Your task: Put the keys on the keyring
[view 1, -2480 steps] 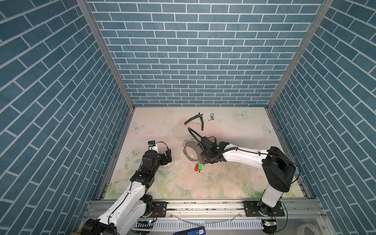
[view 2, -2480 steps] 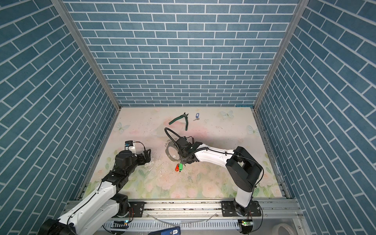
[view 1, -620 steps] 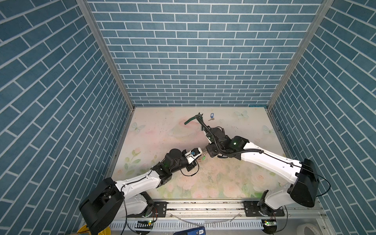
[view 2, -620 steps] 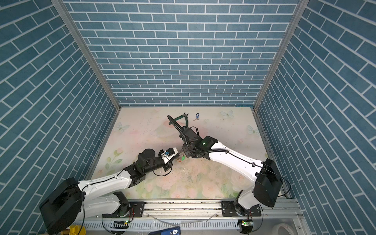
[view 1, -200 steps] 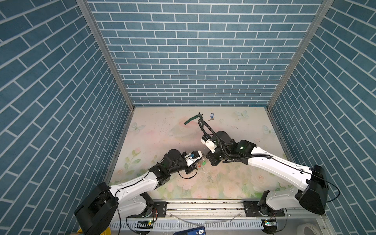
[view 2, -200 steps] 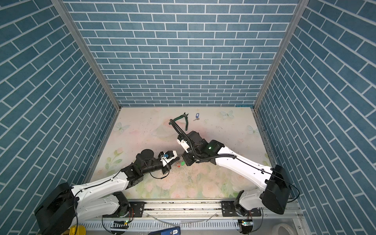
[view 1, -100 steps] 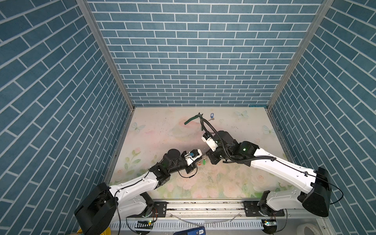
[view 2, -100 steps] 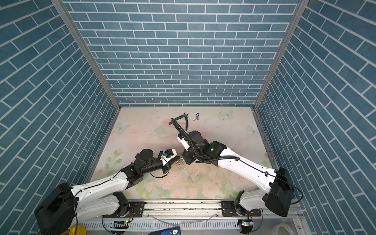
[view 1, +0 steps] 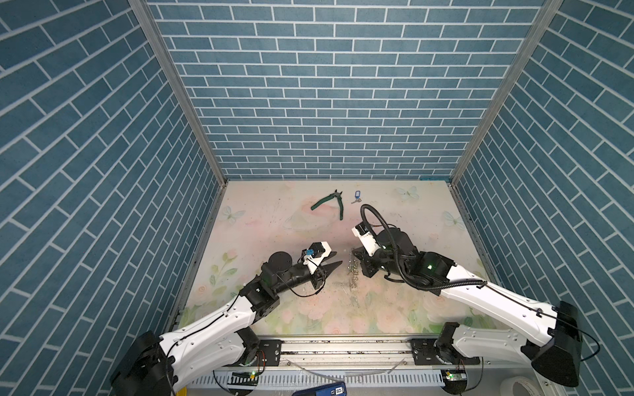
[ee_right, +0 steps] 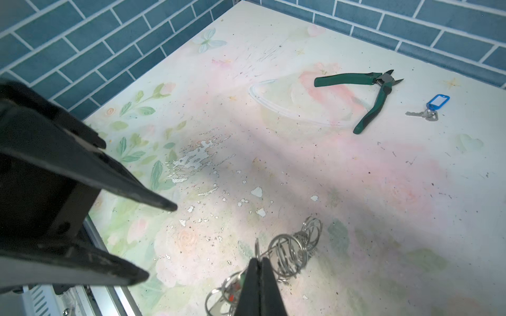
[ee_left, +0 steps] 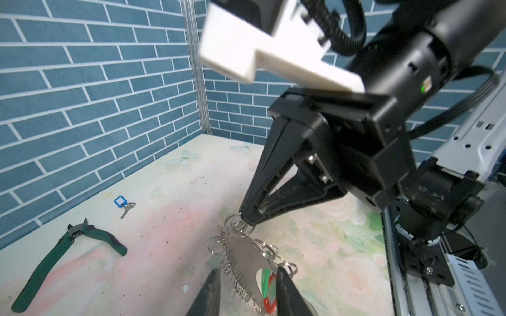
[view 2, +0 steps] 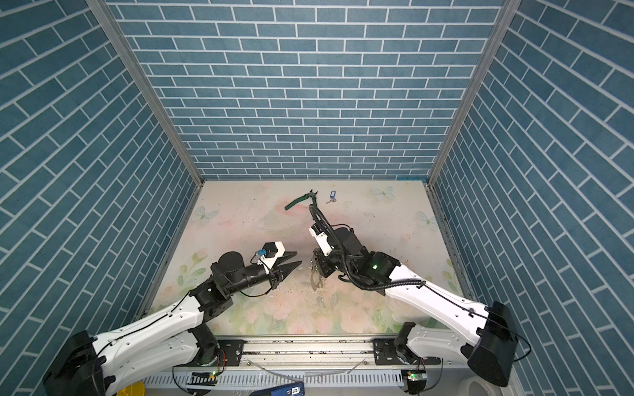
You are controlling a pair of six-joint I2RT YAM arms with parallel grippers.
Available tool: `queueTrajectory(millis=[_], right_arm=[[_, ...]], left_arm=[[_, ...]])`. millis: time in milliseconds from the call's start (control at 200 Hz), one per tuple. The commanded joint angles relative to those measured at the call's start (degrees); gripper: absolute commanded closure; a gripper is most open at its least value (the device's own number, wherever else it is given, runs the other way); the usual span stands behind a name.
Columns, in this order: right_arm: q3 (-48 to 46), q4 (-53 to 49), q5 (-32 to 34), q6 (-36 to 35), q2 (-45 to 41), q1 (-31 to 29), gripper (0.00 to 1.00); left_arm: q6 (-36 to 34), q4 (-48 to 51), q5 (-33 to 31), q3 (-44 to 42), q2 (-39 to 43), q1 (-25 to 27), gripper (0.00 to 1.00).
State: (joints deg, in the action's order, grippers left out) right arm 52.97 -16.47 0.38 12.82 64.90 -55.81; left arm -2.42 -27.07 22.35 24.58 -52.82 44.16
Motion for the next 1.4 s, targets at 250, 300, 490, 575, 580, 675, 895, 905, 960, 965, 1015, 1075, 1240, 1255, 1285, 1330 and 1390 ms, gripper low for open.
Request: queueTrajectory(millis=[250, 300, 490, 575, 580, 675, 895, 905, 960, 965, 1015, 1075, 1240, 1255, 1285, 1330, 1390], right_arm=[[-11.5, 22.0, -12.1, -4.9, -8.4, 0.2, 1.0], [-12.9, 24.9, -14.4, -4.6, -8.7, 0.2, 1.0], [-17.2, 31.7, -16.8, -6.1, -9.3, 0.1, 1.0], [-18.4, 33.9, -17.6, -7.2, -10.0, 0.1, 1.0], [-18.5, 33.9, -17.6, -7.3, -10.1, 0.1, 1.0], [-19.1, 34.4, -18.0, -8.9, -11.3, 0.2, 1.0], [-20.4, 32.8, -19.8, -13.3, -14.8, 0.1, 1.0], [-20.5, 32.8, -20.2, -13.5, -15.0, 0.1, 1.0], [-20.8, 33.0, -21.9, -14.0, -15.6, 0.2, 1.0], [-20.8, 33.0, -22.0, -14.0, -15.6, 0.1, 1.0], [-20.6, 32.3, -23.0, -14.5, -15.8, 0.2, 1.0], [-20.3, 31.6, -23.9, -14.8, -15.7, 0.2, 1.0], [-20.7, 32.2, -24.0, -14.8, -15.8, 0.2, 1.0], [-20.6, 32.3, -23.9, -14.8, -15.8, 0.3, 1.0], [-20.7, 32.6, -23.7, -14.8, -15.8, 0.2, 1.0], [-20.9, 32.9, -23.4, -14.8, -15.9, 0.3, 1.0], [-20.9, 32.9, -23.0, -15.0, -15.9, 0.3, 1.0]], left_arm=[[-1.1, -0.2, 4.0, 1.5, 0.2, 0.0, 0.73], [-2.2, 0.5, 4.0, 0.7, 1.8, -0.3, 0.75], [-2.7, 0.9, 8.9, -0.7, 5.4, -0.4, 0.75], [-3.2, 3.5, 10.8, 0.7, 4.9, -0.4, 0.75], [-3.2, 3.7, 10.9, 0.7, 4.9, -0.4, 0.75], [-3.6, 5.5, 11.6, 1.7, 4.4, -0.5, 0.71], [-4.3, 8.6, 13.2, 3.9, 2.6, -1.5, 0.65], [-4.2, 8.6, 13.2, 4.0, 2.5, -1.6, 0.65], [-3.6, 8.6, 14.5, 4.4, 2.3, -2.3, 0.64], [-3.5, 8.6, 14.6, 4.5, 2.2, -2.4, 0.64], [-2.8, 8.1, 16.2, 4.8, 2.0, -2.9, 0.64], [-2.5, 8.0, 17.9, 5.3, 1.5, -3.1, 0.66], [-2.0, 8.0, 20.3, 5.8, 0.8, -3.2, 0.75], [-2.0, 8.0, 20.5, 5.8, 0.8, -3.2, 0.76], [-2.0, 8.0, 20.6, 5.9, 0.9, -3.2, 0.77], [-1.9, 8.1, 20.6, 5.8, 1.1, -3.3, 0.78], [-1.6, 7.5, 20.2, 5.4, 1.5, -3.4, 0.79]])
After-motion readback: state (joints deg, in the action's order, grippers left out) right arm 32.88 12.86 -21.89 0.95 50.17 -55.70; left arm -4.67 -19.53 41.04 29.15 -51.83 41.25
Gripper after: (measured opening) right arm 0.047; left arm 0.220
